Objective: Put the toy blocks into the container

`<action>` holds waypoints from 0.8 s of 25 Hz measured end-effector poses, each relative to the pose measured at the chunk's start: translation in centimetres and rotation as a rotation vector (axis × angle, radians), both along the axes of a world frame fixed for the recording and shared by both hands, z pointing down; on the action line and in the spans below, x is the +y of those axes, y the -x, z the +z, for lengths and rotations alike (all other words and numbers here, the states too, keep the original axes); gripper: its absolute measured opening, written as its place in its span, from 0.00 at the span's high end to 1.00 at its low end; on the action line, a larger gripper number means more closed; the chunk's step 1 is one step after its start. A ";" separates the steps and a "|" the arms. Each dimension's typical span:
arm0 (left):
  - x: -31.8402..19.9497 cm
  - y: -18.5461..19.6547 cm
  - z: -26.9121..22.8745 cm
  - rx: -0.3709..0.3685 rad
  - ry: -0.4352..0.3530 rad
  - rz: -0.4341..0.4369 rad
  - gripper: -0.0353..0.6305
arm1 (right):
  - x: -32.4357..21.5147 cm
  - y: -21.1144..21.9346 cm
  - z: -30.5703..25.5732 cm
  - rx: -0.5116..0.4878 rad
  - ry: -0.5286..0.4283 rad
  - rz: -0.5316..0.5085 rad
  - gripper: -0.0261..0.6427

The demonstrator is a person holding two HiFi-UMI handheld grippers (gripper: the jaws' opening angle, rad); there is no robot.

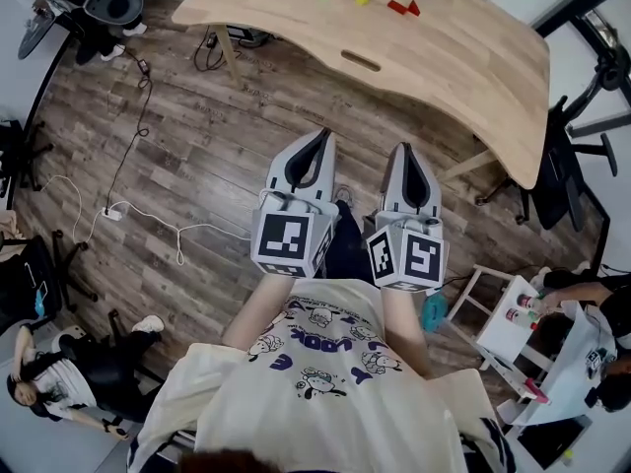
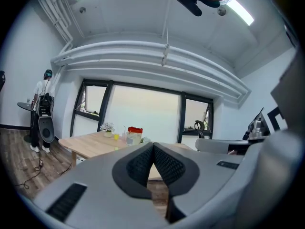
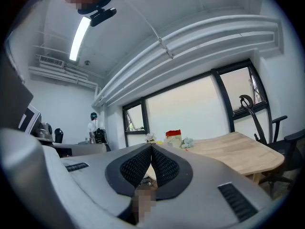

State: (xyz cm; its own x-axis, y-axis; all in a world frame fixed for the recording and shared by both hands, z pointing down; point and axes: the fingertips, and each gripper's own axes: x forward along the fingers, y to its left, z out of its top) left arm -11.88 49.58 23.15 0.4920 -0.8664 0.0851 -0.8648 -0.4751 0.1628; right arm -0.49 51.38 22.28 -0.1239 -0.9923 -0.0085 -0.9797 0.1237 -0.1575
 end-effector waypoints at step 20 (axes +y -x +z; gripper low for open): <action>-17.4 -6.6 -1.2 -0.006 0.006 -0.075 0.91 | -18.4 -6.6 -1.0 -0.014 0.007 -0.087 0.97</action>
State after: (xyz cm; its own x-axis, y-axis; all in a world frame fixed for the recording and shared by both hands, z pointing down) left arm -5.31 32.17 21.98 0.4248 -0.9005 0.0933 -0.8991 -0.4076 0.1597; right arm 6.06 32.94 21.32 -0.2095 -0.9778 -0.0036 -0.9630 0.2070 -0.1724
